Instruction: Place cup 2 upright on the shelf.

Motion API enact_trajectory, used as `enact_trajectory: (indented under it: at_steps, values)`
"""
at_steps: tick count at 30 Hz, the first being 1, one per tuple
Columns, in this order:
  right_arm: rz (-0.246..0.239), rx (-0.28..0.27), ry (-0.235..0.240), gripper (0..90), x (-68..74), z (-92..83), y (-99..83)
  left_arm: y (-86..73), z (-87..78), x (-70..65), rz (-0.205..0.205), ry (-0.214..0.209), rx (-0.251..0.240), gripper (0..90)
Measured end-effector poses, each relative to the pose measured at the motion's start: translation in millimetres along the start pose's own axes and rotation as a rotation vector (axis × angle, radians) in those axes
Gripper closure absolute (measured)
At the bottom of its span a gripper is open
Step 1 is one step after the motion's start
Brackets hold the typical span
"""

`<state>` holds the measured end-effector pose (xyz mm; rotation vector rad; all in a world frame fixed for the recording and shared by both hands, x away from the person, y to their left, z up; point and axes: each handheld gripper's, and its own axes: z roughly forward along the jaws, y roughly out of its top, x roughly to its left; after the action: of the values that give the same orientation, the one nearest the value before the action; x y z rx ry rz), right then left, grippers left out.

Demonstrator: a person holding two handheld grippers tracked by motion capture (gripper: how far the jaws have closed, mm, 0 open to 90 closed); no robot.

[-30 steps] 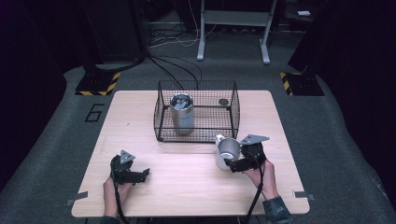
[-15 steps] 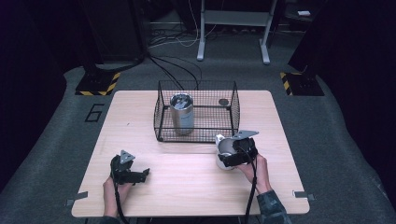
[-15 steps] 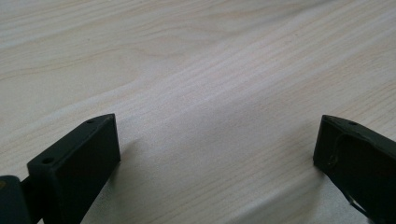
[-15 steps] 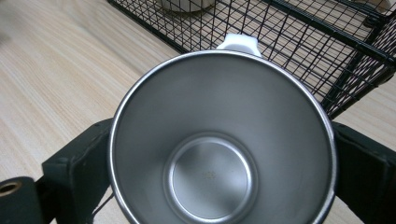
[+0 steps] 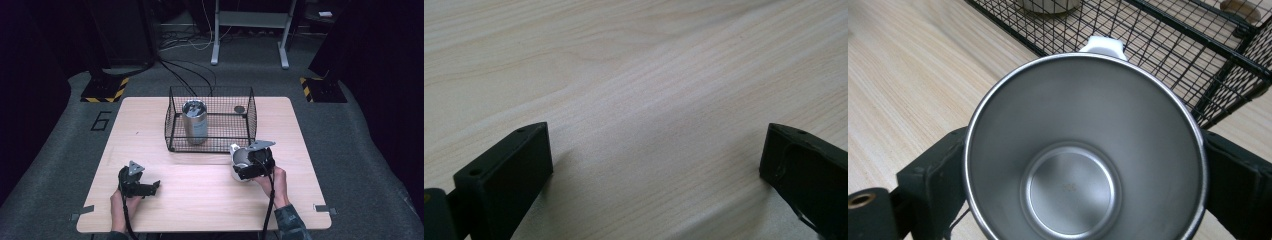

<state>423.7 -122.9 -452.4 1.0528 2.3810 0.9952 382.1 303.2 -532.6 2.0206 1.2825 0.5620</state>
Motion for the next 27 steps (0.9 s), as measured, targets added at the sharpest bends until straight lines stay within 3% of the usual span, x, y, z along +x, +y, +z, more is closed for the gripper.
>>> enact_trajectory:
  at_steps: [3,10,27]
  values:
    - [-0.026,0.001,0.01,5.7,1.3,-0.7,1.0,0.0,-0.1,0.0,0.001,0.001,0.0,0.4]
    - [-0.008,-0.009,0.033,5.7,0.4,-6.1,4.5,0.0,0.0,0.1,0.001,0.001,-0.001,0.4]
    - [-0.025,-0.039,0.066,5.8,0.1,-31.2,18.3,0.0,0.0,0.0,0.0,0.001,0.0,0.3]
